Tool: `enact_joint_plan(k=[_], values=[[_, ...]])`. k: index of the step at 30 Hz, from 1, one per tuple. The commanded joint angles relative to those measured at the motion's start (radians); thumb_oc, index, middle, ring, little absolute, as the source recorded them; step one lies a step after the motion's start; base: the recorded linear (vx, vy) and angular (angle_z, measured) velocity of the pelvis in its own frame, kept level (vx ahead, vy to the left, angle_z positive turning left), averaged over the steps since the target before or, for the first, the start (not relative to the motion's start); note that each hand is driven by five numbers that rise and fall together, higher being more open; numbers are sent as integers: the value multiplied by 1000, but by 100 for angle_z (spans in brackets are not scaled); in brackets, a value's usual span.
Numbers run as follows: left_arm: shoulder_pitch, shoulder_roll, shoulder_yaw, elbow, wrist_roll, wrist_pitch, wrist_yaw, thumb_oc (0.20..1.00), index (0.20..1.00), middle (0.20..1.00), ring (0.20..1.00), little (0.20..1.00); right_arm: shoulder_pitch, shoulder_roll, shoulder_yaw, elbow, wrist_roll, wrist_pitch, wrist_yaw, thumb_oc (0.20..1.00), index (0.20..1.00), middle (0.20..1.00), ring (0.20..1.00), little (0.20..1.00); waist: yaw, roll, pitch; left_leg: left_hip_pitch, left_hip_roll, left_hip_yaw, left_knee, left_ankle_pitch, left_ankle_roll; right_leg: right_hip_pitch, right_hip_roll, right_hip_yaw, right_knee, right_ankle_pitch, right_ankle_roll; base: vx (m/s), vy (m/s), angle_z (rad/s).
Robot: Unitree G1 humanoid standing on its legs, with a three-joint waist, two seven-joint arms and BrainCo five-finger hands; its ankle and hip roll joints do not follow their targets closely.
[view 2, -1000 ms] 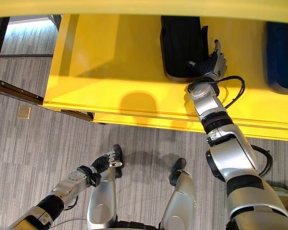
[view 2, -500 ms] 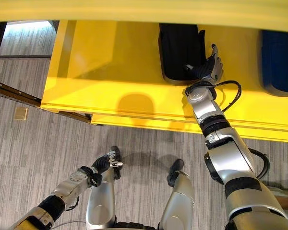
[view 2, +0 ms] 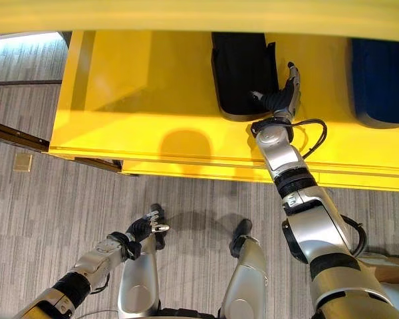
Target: Move parts from the plastic box to the shelf.
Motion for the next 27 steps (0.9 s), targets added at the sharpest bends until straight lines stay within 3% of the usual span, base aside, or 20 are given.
enact_joint_plan(k=[1,13,27], values=[[21,-12,-1,-24,13,-17,0,1000,1000,1000,1000,1000,201,57,-11,85,114,73,66,1000,1000,1000,1000,1000,23,26,63,30,33,34,22,-48,-12,-46,-32,17,61,6,65,0,0,0],[37,-21,6,-39,21,-22,12,1000,1000,1000,1000,1000,307,83,12,-12,126,110,113,1000,1000,1000,1000,1000,3,12,63,39,33,43,17,-49,-11,-39,-19,30,47,7,65,1,0,-2],[39,-26,14,-50,22,-27,33,1000,1000,1000,1000,1000,422,134,66,-64,118,136,94,1000,1000,1000,1000,1000,-11,2,63,37,32,50,9,-46,-11,-37,-7,34,28,13,63,0,-1,-1]])
